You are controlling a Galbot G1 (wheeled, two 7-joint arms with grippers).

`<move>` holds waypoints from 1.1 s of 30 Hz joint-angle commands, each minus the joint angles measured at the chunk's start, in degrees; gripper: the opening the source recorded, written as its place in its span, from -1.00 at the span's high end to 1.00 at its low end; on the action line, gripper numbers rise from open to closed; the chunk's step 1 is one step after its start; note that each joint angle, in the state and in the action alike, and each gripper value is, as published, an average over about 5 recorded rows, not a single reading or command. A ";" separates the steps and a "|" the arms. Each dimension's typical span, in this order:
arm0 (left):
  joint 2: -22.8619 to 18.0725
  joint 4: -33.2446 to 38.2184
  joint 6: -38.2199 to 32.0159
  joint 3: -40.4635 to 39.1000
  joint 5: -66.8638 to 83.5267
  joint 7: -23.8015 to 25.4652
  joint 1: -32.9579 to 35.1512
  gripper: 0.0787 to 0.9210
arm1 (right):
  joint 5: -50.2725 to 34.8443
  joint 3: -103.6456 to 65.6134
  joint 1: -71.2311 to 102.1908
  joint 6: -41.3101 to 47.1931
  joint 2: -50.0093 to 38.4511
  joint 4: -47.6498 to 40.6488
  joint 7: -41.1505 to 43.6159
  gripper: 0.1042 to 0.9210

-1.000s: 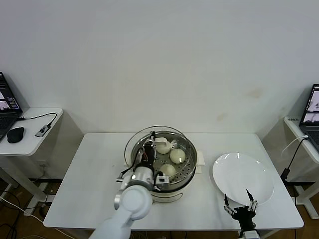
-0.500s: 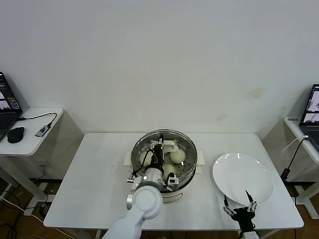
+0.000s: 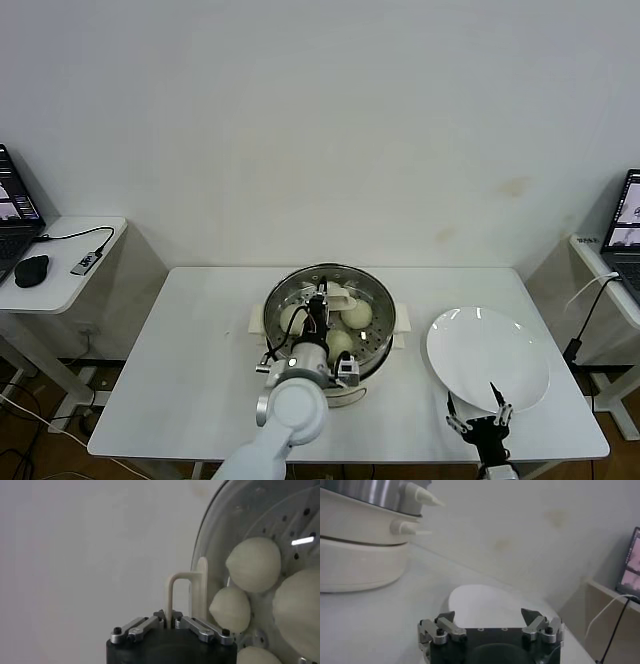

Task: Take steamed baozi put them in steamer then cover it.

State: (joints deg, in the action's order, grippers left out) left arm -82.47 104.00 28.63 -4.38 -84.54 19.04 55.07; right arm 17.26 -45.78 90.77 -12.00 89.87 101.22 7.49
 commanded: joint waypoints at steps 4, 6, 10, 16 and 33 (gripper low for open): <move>-0.76 -1.15 -0.25 0.42 -0.32 -0.60 -0.11 0.84 | 0.08 0.13 0.13 -0.21 0.02 -0.14 0.17 -0.76; -0.92 -1.09 -0.28 0.48 -0.44 -0.79 0.03 0.84 | 0.08 0.15 0.15 -0.23 -0.02 -0.13 0.22 -0.76; -0.92 -0.38 -0.22 0.46 -0.50 -0.99 0.66 0.83 | 0.08 0.17 0.16 -0.25 -0.13 -0.15 0.28 -0.76; -0.71 2.29 -0.28 0.61 -0.43 -1.35 2.48 0.54 | 0.12 0.42 0.09 -0.20 -0.18 -0.17 0.34 -0.76; 11.41 30.26 -4.73 8.41 22.12 -14.90 25.24 -0.62 | 0.01 0.87 0.64 -0.41 -0.42 -0.34 0.30 -0.76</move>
State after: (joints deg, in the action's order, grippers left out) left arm -79.45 116.17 26.92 -2.81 -80.89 14.36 64.98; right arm 17.43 -45.13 91.35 -12.26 89.45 100.99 7.81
